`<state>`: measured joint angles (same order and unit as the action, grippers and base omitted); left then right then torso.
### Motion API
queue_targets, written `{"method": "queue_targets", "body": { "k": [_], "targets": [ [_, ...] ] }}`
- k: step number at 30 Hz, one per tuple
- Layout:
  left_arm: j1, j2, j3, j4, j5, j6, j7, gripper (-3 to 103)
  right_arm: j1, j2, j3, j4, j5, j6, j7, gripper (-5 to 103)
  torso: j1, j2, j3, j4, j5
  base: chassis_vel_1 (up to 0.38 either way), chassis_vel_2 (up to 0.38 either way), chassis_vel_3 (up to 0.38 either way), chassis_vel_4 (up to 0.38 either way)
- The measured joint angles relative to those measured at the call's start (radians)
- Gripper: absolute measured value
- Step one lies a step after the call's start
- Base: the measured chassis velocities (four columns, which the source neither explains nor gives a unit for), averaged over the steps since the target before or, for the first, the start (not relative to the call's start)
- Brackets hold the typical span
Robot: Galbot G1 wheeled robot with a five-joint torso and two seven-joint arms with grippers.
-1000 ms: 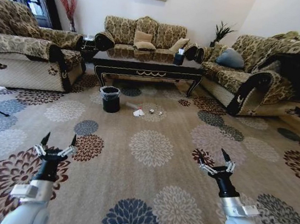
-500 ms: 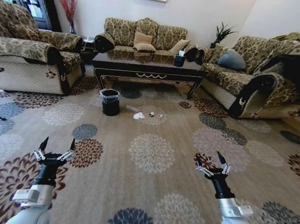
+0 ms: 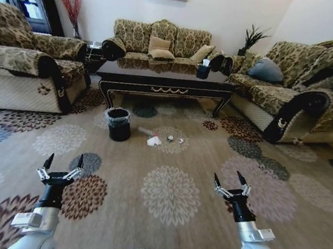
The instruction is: Move to the front of the table and pick up the trash from the floor, then place it into the trash bin.
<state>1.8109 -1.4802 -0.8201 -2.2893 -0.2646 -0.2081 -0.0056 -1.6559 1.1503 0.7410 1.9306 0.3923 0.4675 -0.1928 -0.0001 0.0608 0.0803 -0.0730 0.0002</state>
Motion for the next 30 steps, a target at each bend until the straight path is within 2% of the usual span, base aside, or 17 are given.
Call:
{"method": "queue_targets", "body": {
  "k": [1, 4, 9, 11, 14, 15, 19, 23, 30],
  "targets": [
    [0.001, 0.0, 0.002, -0.001, -0.006, 0.003, -0.001, 100, 0.001, -0.001, -0.001, -0.001, -0.001, 0.001, 0.0, 100, 0.0, 0.0, 0.0, 0.0, -0.0009, -0.336, 0.357, 0.375, -0.376],
    [0.0, -0.001, 0.008, -0.001, -0.004, 0.004, -0.001, 100, 0.004, -0.003, -0.003, -0.001, -0.002, 0.001, 0.0, 100, 0.0, 0.0, 0.0, 0.0001, 0.0001, -0.337, 0.358, 0.339, -0.371],
    [0.002, -0.002, 0.015, -0.001, 0.0, 0.005, -0.002, 100, 0.005, 0.005, -0.003, -0.001, -0.002, 0.003, 0.001, 100, 0.0, 0.0, 0.0, 0.0, -0.0009, -0.343, 0.35, 0.345, -0.367],
    [0.0, 0.001, 0.015, -0.001, 0.002, 0.007, -0.002, 100, 0.005, 0.012, -0.005, -0.004, -0.003, 0.006, 0.001, 100, 0.0, 0.001, 0.0, 0.0, 0.0005, -0.348, 0.342, 0.355, -0.342],
    [-0.004, 0.004, 0.014, -0.001, 0.002, 0.014, -0.003, 100, 0.006, 0.014, -0.006, -0.006, -0.004, 0.008, 0.002, 100, 0.0, 0.001, 0.0, 0.0, -0.0007, -0.363, 0.352, 0.362, -0.342],
    [-0.005, 0.004, 0.014, -0.002, 0.002, 0.016, -0.003, 100, 0.008, 0.014, -0.006, -0.007, -0.004, 0.008, 0.002, 100, 0.0, 0.001, 0.001, 0.0001, 0.0003, -0.355, 0.355, 0.344, -0.338],
    [-0.002, 0.004, 0.014, -0.003, 0.005, 0.017, -0.003, 100, 0.01, 0.016, -0.006, -0.007, -0.003, 0.008, 0.002, 100, 0.0, 0.001, 0.001, 0.0, -0.0008, -0.361, 0.35, 0.348, -0.359],
    [0.003, 0.004, 0.013, -0.002, 0.006, 0.016, -0.003, 100, 0.011, 0.017, -0.006, -0.01, -0.001, 0.01, 0.002, 100, 0.0, 0.001, 0.001, 0.0, -0.0002, -0.357, 0.355, 0.345, -0.361],
    [0.003, 0.006, 0.012, 0.001, 0.005, 0.015, -0.005, 100, 0.027, 0.014, -0.014, -0.019, 0.042, 0.05, -0.007, 100, 0.0, 0.001, 0.001, -0.0001, -0.0005, -0.354, 0.352, 0.349, -0.353]
  ]
}}
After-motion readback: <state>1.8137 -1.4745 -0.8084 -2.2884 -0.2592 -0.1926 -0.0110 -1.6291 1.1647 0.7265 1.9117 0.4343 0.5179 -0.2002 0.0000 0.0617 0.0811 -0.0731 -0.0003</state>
